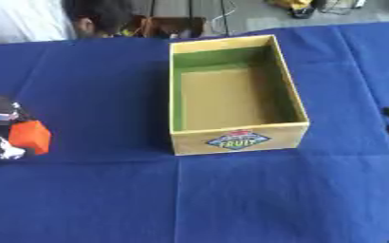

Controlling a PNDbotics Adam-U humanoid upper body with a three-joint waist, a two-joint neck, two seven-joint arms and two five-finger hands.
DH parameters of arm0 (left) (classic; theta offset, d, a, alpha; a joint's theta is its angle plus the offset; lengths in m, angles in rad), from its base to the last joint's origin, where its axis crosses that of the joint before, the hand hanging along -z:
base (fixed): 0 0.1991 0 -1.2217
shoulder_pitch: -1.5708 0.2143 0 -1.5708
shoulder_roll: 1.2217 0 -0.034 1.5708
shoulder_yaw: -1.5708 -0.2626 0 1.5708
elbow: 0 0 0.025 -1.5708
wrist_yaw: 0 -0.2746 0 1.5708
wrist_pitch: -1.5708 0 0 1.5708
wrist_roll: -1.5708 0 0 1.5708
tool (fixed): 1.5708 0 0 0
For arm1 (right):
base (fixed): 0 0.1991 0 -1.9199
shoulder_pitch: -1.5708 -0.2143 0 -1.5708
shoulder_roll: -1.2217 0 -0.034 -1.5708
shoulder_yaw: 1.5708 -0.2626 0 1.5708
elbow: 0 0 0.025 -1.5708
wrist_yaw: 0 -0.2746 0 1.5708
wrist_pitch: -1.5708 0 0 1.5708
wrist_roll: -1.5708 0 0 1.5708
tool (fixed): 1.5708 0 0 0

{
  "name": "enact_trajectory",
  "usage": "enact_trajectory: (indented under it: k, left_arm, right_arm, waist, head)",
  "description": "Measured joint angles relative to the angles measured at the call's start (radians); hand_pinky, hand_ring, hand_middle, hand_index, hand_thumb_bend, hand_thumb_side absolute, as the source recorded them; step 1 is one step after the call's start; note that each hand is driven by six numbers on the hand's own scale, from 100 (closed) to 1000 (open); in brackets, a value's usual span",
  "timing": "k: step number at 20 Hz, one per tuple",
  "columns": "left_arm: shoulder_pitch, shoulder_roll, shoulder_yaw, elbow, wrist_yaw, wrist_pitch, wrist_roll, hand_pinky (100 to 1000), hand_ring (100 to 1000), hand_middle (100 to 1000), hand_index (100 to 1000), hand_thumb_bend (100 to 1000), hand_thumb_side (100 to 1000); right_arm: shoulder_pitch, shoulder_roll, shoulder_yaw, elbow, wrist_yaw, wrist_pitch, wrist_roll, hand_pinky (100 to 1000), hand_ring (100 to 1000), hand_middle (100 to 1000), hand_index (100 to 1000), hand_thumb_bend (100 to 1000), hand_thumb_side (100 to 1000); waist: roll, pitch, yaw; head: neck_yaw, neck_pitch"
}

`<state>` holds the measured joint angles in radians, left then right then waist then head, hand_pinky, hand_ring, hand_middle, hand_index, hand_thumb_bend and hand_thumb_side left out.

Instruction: Pick up objects on the table and place them in the box.

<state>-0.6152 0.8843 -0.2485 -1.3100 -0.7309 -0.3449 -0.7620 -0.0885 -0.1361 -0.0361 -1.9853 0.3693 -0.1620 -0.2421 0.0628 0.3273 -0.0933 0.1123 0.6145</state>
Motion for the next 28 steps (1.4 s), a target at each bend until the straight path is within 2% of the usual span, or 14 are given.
enact_trajectory:
  k: [3, 4, 6, 9, 11, 13, 15, 24, 28]
  left_arm:
    - [0.0, -0.004, 0.0, 0.0, 0.005, -0.003, 0.003, 476, 631, 517, 686, 402, 619]
    - [0.0, -0.005, 0.001, 0.0, 0.007, -0.003, 0.003, 451, 611, 495, 658, 332, 548]
    - [-0.001, -0.005, 0.005, -0.001, 0.007, -0.009, 0.009, 398, 565, 442, 603, 269, 450]
    - [-0.003, -0.005, 0.012, -0.009, -0.003, -0.026, 0.026, 341, 519, 394, 557, 189, 384]
    - [-0.007, -0.005, 0.015, -0.012, -0.012, -0.036, 0.036, 314, 502, 385, 547, 155, 323]
    - [-0.011, -0.005, 0.018, -0.012, -0.023, -0.044, 0.046, 304, 496, 382, 544, 144, 306]
    - [-0.011, -0.005, 0.019, -0.012, -0.03, -0.047, 0.056, 255, 465, 361, 527, 100, 231]
    - [-0.036, -0.007, 0.03, -0.05, -0.043, -0.038, 0.103, 216, 442, 350, 514, 100, 197]
    - [-0.126, -0.036, 0.03, -0.108, -0.026, -0.043, 0.101, 203, 431, 346, 508, 100, 192]
  right_arm:
    - [0.0, 0.0, 0.0, 0.0, 0.001, 0.001, 0.001, 836, 953, 754, 945, 100, 1000]
    - [0.0, 0.0, 0.0, 0.0, 0.002, 0.002, 0.002, 836, 953, 754, 945, 100, 1000]
    - [0.0, 0.0, 0.0, 0.0, 0.003, 0.004, 0.004, 836, 952, 754, 945, 100, 1000]
    - [0.0, 0.0, 0.0, 0.0, 0.003, 0.005, 0.004, 836, 952, 753, 945, 100, 1000]
    - [0.0, 0.0, 0.0, 0.0, 0.003, 0.005, 0.004, 836, 953, 753, 944, 100, 1000]
    - [0.0, 0.0, 0.0, 0.0, 0.003, 0.006, 0.003, 836, 952, 753, 944, 100, 1000]
    - [0.0, 0.0, 0.0, 0.0, 0.003, 0.006, 0.002, 836, 953, 751, 944, 100, 1000]
    - [0.001, 0.0, 0.0, 0.0, 0.003, 0.009, 0.0, 836, 952, 752, 943, 100, 1000]
    - [0.002, 0.0, 0.0, 0.0, 0.003, 0.005, -0.004, 835, 951, 752, 943, 100, 1000]
  waist:
    - [0.0, 0.0, 0.0]
    - [0.001, 0.0, 0.0]
    - [0.001, 0.0, 0.002]
    - [0.001, 0.0, 0.002]
    - [0.002, 0.0, 0.002]
    - [0.003, 0.0, 0.002]
    - [0.003, 0.0, 0.002]
    - [0.005, -0.003, 0.002]
    - [0.008, -0.018, 0.006]
  head:
    - [0.0, 0.0]
    - [0.0, 0.0]
    - [-0.001, 0.0]
    - [-0.001, 0.0]
    - [-0.001, 0.0]
    - [-0.001, 0.0]
    - [-0.002, 0.0]
    - [-0.011, 0.0]
    - [-0.019, 0.018]
